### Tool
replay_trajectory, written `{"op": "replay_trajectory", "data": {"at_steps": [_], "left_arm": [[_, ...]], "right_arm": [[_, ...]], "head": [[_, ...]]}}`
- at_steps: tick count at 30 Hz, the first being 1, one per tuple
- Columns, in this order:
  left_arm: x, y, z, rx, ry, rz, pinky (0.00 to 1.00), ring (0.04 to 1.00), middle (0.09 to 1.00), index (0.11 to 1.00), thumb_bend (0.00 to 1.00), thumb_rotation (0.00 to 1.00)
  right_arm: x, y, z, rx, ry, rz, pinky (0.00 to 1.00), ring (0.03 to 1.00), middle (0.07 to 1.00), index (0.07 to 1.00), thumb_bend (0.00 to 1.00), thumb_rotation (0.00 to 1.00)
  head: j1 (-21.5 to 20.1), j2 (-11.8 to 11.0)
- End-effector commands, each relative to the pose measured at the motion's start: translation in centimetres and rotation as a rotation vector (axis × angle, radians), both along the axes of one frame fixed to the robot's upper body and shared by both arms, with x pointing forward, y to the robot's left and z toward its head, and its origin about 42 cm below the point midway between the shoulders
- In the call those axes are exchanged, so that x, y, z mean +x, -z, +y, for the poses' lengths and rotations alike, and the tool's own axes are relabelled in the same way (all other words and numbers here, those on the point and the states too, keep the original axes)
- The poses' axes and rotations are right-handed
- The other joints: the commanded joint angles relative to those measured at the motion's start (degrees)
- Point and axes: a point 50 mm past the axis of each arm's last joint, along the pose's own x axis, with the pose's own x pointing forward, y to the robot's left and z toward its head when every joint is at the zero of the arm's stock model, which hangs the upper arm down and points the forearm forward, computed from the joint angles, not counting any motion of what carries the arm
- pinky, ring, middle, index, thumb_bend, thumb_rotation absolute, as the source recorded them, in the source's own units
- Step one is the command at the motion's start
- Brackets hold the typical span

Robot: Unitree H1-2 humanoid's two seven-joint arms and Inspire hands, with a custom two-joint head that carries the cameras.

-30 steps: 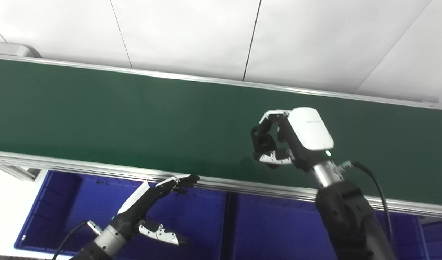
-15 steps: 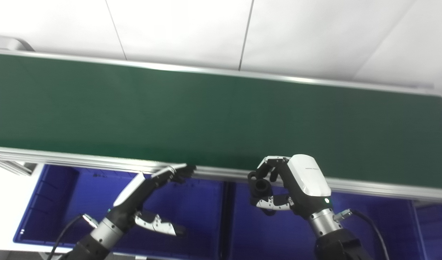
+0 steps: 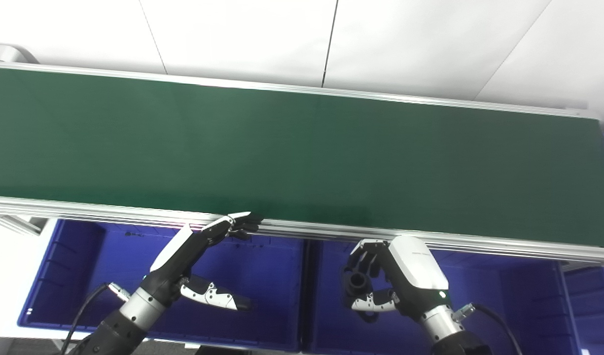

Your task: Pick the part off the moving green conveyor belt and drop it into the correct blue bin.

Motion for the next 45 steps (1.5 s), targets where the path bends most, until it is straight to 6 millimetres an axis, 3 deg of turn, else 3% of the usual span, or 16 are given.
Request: {"op": "replay_trajectory", "data": {"at_steps": [1, 4, 6, 7, 8, 9, 10, 11, 16, 24, 31, 34, 35, 39, 45], "left_arm": [[0.3, -0.8, 0.0, -0.019, 0.003, -0.055, 0.71, 0.786, 0.826, 0.822, 0.9, 0.31], [0.3, -0.8, -0.1, -0.025, 0.004, -0.053, 0.71, 0.784, 0.828, 0.824, 0.89, 0.31], [0.4, -0.8, -0.1, -0.027, 0.005, -0.051, 0.71, 0.788, 0.832, 0.825, 0.89, 0.31], [0.4, -0.8, 0.0, -0.027, 0.005, -0.05, 0.71, 0.79, 0.834, 0.827, 0.89, 0.3], [0.4, -0.8, -0.1, -0.029, 0.003, -0.051, 0.71, 0.791, 0.834, 0.827, 0.89, 0.3], [0.4, -0.8, -0.1, -0.03, 0.003, -0.052, 0.71, 0.789, 0.833, 0.827, 0.89, 0.3], [0.3, -0.8, -0.1, -0.031, 0.003, -0.052, 0.71, 0.788, 0.834, 0.827, 0.89, 0.3], [0.3, -0.8, -0.2, -0.032, 0.002, -0.054, 0.71, 0.788, 0.834, 0.827, 0.89, 0.3], [0.2, -0.8, -0.2, -0.032, 0.0, -0.054, 0.7, 0.787, 0.835, 0.828, 0.89, 0.3], [0.1, -0.8, -0.2, -0.035, 0.002, -0.049, 0.71, 0.789, 0.835, 0.83, 0.89, 0.31], [-0.2, -1.1, -0.2, -0.025, 0.005, -0.059, 0.72, 0.791, 0.831, 0.823, 0.9, 0.31], [-0.3, -1.1, -0.1, -0.026, 0.006, -0.054, 0.72, 0.792, 0.835, 0.825, 0.89, 0.3], [-0.3, -1.1, -0.1, -0.025, 0.006, -0.053, 0.71, 0.79, 0.833, 0.826, 0.89, 0.31], [-0.5, -1.1, 0.0, -0.03, 0.01, -0.047, 0.72, 0.794, 0.836, 0.83, 0.89, 0.31], [-0.5, -1.0, 0.0, -0.035, 0.0, -0.046, 0.7, 0.781, 0.833, 0.83, 0.89, 0.29]], "right_arm": [[0.3, 0.4, -0.3, -0.018, -0.008, -0.01, 0.29, 0.375, 0.44, 0.533, 0.51, 0.0], [0.6, 1.8, -0.6, -0.049, -0.008, 0.033, 0.29, 0.406, 0.489, 0.501, 0.51, 0.0], [0.5, 2.2, -0.7, -0.063, -0.016, 0.085, 0.42, 0.515, 0.463, 0.53, 0.51, 0.01], [0.5, 2.4, -0.7, -0.065, -0.022, 0.108, 0.56, 0.64, 0.632, 0.672, 0.54, 0.42], [0.5, 2.4, -0.8, -0.081, -0.047, 0.146, 0.61, 0.682, 0.69, 0.72, 0.55, 0.57], [0.5, 2.4, -0.9, -0.099, -0.07, 0.18, 0.77, 0.788, 0.793, 0.805, 0.64, 0.82], [0.5, 2.3, -1.0, -0.113, -0.085, 0.2, 0.85, 0.841, 0.845, 0.848, 0.69, 0.93], [0.4, 2.3, -1.1, -0.126, -0.097, 0.216, 0.9, 0.875, 0.88, 0.876, 0.73, 0.97], [0.1, 1.9, -1.2, -0.169, -0.126, 0.253, 0.96, 0.927, 0.936, 0.93, 0.79, 1.0], [-0.9, 0.6, -1.3, -0.167, -0.119, 0.272, 0.97, 0.938, 0.953, 0.948, 0.84, 1.0], [-3.2, -1.5, -1.4, 0.025, -0.068, 0.124, 0.89, 0.889, 0.918, 0.929, 0.8, 0.99], [-4.2, -2.0, -1.2, 0.196, -0.022, 0.071, 0.8, 0.86, 0.894, 0.907, 0.78, 0.9], [-4.6, -2.1, -1.2, 0.253, -0.009, 0.053, 0.73, 0.825, 0.867, 0.882, 0.77, 0.8], [-6.0, -2.5, -0.9, 0.457, 0.042, -0.013, 0.69, 0.785, 0.838, 0.87, 0.8, 0.74], [-6.8, -1.8, -0.2, 0.624, 0.113, -0.065, 0.66, 0.761, 0.835, 0.891, 0.85, 0.64]], "head": [[0.01, -0.02], [-0.02, -0.02], [-0.02, -0.02], [-0.02, -0.02], [-0.01, 0.29], [0.03, 0.35], [0.05, 0.39], [0.1, 0.47], [0.22, 0.6], [0.35, 0.81], [1.2, 0.77], [1.32, 0.71], [1.34, 0.7], [2.05, 0.57], [3.07, 0.09]]}}
